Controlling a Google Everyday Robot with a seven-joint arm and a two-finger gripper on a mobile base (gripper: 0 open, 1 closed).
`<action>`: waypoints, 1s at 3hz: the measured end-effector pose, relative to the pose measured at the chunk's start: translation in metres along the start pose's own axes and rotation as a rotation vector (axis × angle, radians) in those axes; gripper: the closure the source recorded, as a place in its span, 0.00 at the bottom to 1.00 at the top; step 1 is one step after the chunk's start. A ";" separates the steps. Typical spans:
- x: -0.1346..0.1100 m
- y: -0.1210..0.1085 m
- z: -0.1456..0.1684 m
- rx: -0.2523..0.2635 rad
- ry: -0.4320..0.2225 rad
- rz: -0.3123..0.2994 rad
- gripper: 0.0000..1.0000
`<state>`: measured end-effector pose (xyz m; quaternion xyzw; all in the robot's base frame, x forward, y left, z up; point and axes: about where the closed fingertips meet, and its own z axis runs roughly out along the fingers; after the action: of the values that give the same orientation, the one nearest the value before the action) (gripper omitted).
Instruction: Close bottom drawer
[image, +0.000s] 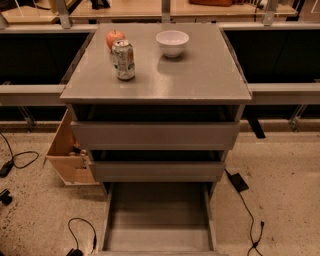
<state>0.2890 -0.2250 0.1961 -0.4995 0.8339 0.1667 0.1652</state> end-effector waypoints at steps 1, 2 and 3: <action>-0.003 -0.007 0.034 0.009 -0.120 0.016 1.00; -0.013 -0.031 0.058 0.023 -0.216 -0.016 1.00; -0.031 -0.052 0.070 0.038 -0.302 -0.084 1.00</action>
Offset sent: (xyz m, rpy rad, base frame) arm 0.0824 0.0235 -0.0687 0.2582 -0.2358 0.0253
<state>0.3567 -0.1928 0.1415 -0.5000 0.7809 0.2171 0.3050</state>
